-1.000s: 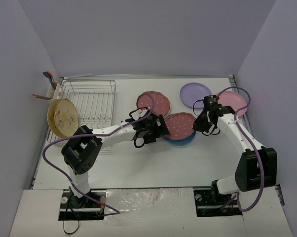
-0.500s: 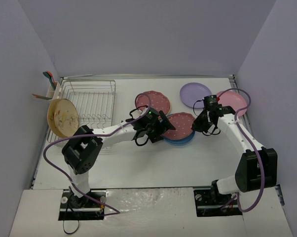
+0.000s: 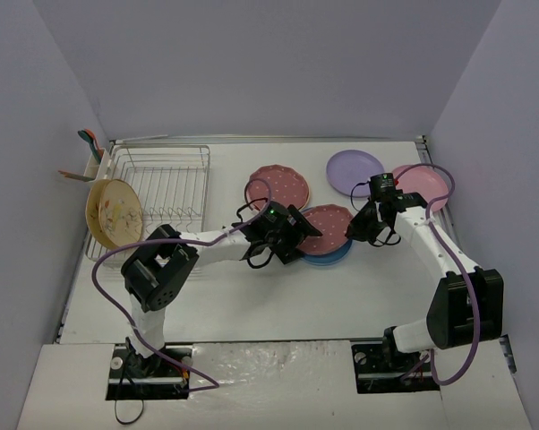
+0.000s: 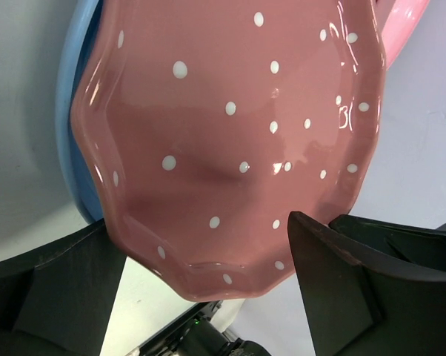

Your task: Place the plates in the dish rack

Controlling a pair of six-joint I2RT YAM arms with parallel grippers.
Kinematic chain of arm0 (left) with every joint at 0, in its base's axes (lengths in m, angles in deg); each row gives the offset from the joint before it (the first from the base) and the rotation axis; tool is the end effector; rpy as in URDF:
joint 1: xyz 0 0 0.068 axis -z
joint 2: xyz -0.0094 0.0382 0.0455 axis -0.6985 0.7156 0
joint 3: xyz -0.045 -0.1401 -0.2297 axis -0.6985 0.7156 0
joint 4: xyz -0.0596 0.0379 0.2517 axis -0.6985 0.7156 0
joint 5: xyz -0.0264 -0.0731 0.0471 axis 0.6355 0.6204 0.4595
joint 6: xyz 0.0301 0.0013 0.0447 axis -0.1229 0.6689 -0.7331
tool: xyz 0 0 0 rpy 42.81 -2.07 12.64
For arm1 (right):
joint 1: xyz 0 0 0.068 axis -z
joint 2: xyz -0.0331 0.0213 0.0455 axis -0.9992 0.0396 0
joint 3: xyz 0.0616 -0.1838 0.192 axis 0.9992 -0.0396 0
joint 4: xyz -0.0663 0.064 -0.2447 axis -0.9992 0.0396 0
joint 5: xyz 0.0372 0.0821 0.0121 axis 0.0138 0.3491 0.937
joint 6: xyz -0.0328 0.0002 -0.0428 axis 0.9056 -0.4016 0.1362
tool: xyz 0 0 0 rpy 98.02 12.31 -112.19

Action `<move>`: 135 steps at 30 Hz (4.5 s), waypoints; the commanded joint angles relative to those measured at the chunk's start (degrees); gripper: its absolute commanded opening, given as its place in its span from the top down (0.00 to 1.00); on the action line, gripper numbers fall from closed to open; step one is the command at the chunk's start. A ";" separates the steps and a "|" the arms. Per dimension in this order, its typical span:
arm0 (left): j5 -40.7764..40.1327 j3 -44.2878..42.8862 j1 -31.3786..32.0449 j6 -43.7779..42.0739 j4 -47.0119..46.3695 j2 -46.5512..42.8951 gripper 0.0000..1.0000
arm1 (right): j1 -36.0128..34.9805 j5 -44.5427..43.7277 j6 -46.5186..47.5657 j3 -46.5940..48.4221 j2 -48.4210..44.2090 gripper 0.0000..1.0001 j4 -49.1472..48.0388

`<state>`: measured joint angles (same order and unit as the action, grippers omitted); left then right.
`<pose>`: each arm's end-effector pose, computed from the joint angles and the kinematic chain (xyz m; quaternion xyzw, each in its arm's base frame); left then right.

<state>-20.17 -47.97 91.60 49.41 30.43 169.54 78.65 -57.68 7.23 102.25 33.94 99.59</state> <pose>0.2773 -0.3134 0.1833 -0.2583 0.8419 -0.4685 0.0705 0.2899 0.0521 0.2548 0.3149 0.8878 0.2312 0.2434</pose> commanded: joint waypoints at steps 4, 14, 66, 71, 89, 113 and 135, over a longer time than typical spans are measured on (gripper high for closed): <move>-0.70 1.15 0.52 3.63 -5.84 -2.46 0.18 | -0.50 4.88 -2.72 1.68 -3.01 1.00 -2.43; -5.92 7.33 0.61 9.12 -14.16 -4.90 0.34 | -0.32 8.16 -4.46 0.20 -4.70 1.00 -2.41; -10.15 3.58 0.34 -23.22 -16.03 -22.81 1.00 | 0.68 4.69 25.68 14.71 -16.28 0.00 -0.30; -8.66 2.51 -2.68 -31.76 -7.87 -30.00 1.00 | 0.73 9.82 25.39 21.61 -15.11 0.00 -0.41; -12.94 -12.08 -33.24 -67.60 38.52 -51.30 1.00 | 0.70 20.94 26.01 29.56 -12.10 0.00 -1.22; -27.73 -22.61 -49.58 -103.05 43.54 -38.56 1.00 | -1.38 22.84 27.00 21.09 -10.72 0.00 -2.41; -32.87 -16.44 -51.15 -103.98 37.93 -30.48 1.00 | -1.38 23.93 27.67 17.50 -8.26 0.00 -3.64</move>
<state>-48.39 -64.59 40.72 -54.33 77.73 140.37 77.55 -35.10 33.85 120.29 25.29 99.33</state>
